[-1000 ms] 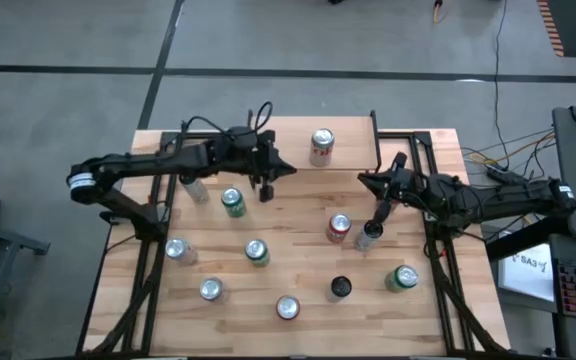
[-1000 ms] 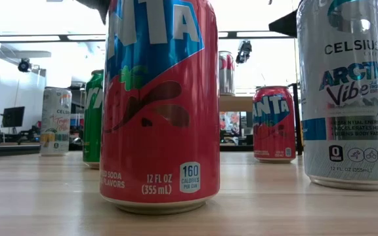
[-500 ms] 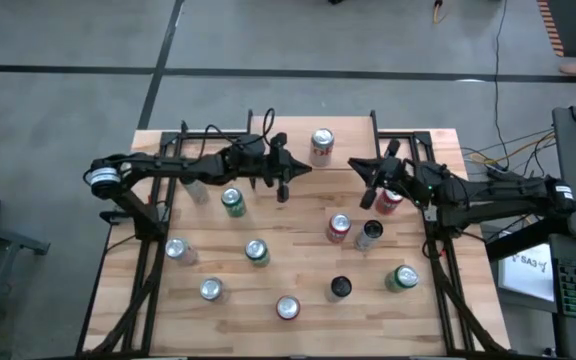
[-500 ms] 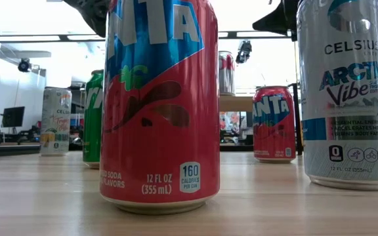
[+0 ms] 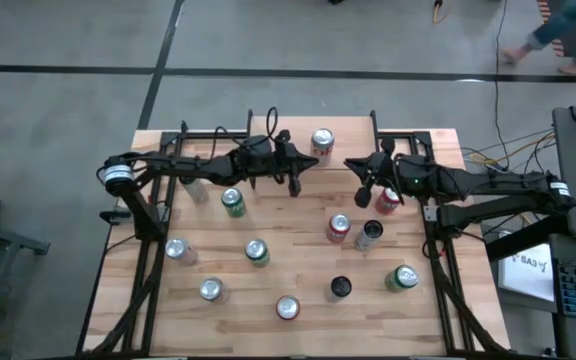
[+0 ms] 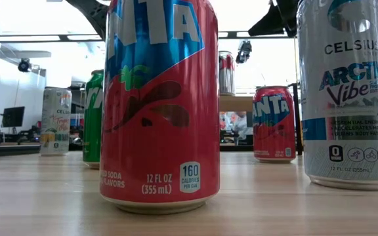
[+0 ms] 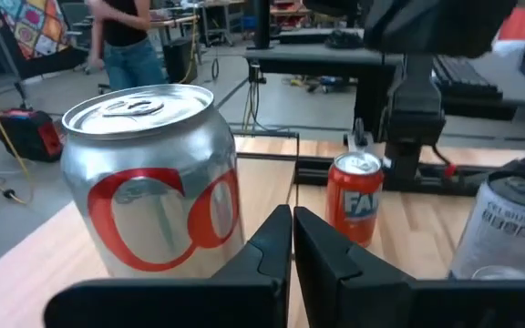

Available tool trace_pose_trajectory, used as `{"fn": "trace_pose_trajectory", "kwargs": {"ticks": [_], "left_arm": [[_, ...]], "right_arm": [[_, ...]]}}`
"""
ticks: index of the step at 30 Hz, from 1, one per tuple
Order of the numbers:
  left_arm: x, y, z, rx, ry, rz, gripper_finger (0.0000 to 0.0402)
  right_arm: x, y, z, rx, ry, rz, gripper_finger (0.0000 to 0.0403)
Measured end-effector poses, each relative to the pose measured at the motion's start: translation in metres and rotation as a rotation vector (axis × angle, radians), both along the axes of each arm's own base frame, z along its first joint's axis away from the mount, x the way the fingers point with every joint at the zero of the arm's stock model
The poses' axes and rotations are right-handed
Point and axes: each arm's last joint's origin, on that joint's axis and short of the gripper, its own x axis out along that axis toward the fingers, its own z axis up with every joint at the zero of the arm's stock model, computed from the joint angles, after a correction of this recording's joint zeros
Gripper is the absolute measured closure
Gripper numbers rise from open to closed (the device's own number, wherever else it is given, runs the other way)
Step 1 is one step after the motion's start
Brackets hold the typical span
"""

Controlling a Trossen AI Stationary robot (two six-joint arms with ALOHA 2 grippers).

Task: Place canned beverage on shelf
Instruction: Put the top white red soda can on the shelf

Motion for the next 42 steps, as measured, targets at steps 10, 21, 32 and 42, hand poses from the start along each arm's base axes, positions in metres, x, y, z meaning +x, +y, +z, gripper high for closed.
{"fn": "trace_pose_trajectory", "kwargs": {"ticks": [10,21,32,42], "left_arm": [[0.007,0.004,-0.013,-0.037,-0.018,0.073,0.0401],[0.008,0.006,-0.015,-0.042,-0.025,0.145,0.0401],[0.005,0.015,-0.015,-0.031,-0.022,0.221,0.0401],[0.000,0.009,-0.007,-0.038,0.017,0.214,0.0401]], "right_arm": [[-0.001,0.000,-0.003,0.012,0.031,-0.002,0.0381],[0.000,0.000,-0.004,0.018,0.037,-0.004,0.0380],[0.016,-0.002,-0.018,0.023,0.090,-0.005,0.0381],[0.036,-0.017,-0.029,0.009,0.074,-0.053,0.0381]]}}
